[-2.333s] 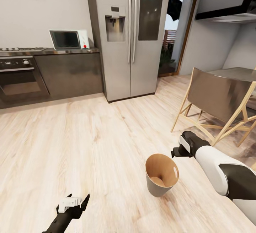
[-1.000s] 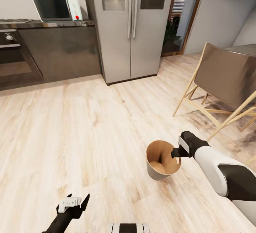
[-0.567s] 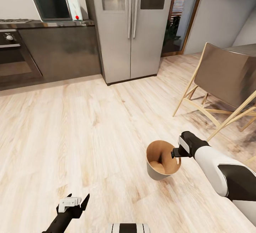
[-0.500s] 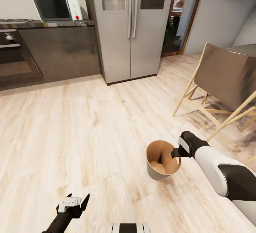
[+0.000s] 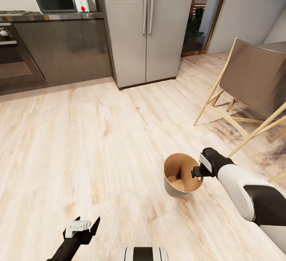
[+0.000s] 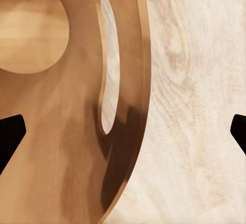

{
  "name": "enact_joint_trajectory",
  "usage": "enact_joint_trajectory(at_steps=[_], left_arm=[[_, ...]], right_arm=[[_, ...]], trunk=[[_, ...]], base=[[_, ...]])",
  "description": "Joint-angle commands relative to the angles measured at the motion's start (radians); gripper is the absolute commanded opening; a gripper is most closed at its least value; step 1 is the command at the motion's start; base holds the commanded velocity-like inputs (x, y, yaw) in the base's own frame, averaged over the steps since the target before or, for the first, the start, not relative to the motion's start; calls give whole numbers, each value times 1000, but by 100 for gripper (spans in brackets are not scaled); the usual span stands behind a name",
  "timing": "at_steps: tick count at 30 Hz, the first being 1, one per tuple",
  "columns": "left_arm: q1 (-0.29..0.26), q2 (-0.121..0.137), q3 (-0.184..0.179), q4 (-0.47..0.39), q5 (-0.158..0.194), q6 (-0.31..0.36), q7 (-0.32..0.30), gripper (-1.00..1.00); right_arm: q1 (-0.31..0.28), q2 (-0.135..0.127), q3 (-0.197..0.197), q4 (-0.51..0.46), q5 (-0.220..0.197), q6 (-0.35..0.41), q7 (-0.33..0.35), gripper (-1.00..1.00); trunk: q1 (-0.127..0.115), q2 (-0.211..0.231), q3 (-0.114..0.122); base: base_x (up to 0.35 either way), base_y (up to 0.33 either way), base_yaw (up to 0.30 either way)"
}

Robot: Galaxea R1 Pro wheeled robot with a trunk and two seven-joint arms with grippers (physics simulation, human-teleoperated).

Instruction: Put the three can of soda from the living room inside the tash can in the kitchen.

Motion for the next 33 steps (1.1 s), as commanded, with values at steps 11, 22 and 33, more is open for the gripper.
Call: enact_joint_trajectory(at_steps=[11,22,33], left_arm=[[1,0,0,-5,0,0,0,100],[1,1,0,-7,0,0,0,100],[2,1,0,-7,0,0,0,100]], right_arm=[[1,0,0,0,0,0,0,100],[4,0,0,0,0,0,0,-100],[11,-1,0,0,0,0,0,-100]], trunk=[[0,0,0],[0,0,0],[0,0,0]], base=[[0,0,0],[0,0,0],[0,0,0]])
